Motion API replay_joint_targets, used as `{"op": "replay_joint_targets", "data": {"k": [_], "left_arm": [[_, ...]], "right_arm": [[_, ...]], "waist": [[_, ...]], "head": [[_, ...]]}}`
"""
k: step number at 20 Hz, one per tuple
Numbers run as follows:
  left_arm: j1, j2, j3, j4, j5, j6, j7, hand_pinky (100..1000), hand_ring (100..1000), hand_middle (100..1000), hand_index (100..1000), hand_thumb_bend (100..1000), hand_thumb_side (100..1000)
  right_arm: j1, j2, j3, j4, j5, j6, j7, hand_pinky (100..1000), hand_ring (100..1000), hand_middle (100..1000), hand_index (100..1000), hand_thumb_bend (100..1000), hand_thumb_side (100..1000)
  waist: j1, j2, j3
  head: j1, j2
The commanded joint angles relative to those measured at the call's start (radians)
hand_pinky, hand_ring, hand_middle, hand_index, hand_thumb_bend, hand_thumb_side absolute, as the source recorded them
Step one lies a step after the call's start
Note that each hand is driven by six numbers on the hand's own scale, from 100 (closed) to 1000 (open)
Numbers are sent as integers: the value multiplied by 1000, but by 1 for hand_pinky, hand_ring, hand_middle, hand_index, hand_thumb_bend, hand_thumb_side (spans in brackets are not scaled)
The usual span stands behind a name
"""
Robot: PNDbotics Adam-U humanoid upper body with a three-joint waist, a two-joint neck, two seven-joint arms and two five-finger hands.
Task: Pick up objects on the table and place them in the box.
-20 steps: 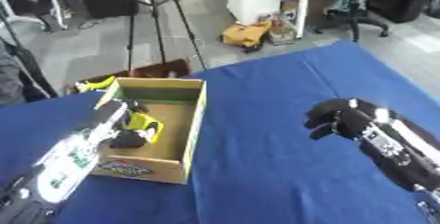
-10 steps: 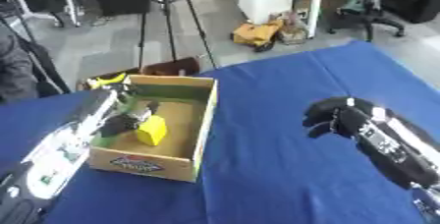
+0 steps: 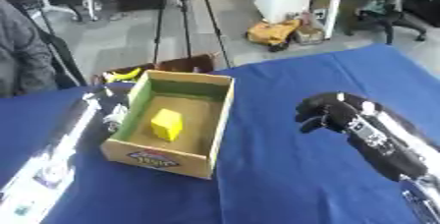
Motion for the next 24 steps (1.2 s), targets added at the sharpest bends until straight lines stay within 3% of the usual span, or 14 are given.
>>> {"op": "replay_joint_targets", "data": {"k": [1, 8, 9, 10, 11, 18, 22, 24], "left_arm": [[45, -22, -78, -102, 55, -55, -34, 578, 684, 680, 793, 122, 1000], [220, -18, -155, -216, 170, -111, -71, 574, 676, 669, 784, 123, 1000], [235, -19, -157, -228, 187, -111, -72, 567, 667, 671, 786, 131, 1000], [255, -28, -159, -235, 204, -112, -67, 568, 670, 678, 786, 131, 1000], [269, -32, -163, -239, 222, -115, -63, 567, 676, 695, 790, 130, 1000], [291, -21, -171, -242, 342, -114, -76, 575, 714, 746, 822, 124, 1000], [289, -8, -164, -251, 411, -106, -97, 577, 721, 764, 827, 122, 1000], [288, -2, -158, -254, 447, -101, -109, 579, 723, 766, 830, 123, 1000]], "right_arm": [[-17, -18, 11, -19, 8, -8, 28, 686, 740, 706, 755, 100, 704], [-10, -9, 35, -12, 35, -26, 91, 684, 730, 686, 710, 100, 668], [-10, -12, 36, -11, 39, -27, 95, 625, 621, 570, 518, 212, 458], [-8, -17, 34, -10, 49, -31, 99, 616, 612, 561, 509, 265, 441], [-7, -18, 34, -8, 64, -37, 100, 610, 606, 554, 497, 403, 414], [-6, -17, 46, 0, 180, -68, 44, 600, 594, 535, 421, 585, 336], [-5, -8, 61, 1, 244, -82, 7, 597, 593, 531, 390, 591, 325], [-6, -6, 65, 2, 255, -87, -8, 595, 591, 527, 362, 505, 350]], "waist": [[-11, -15, 14], [-15, -36, 27], [-18, -39, 30], [-20, -44, 34], [-22, -47, 36], [-29, -53, 41], [-33, -53, 45], [-34, -51, 46]], "head": [[-6, 5], [-1, 20], [-3, 23], [-6, 29], [-7, 33], [-13, 48], [-19, 49], [-21, 49]]}}
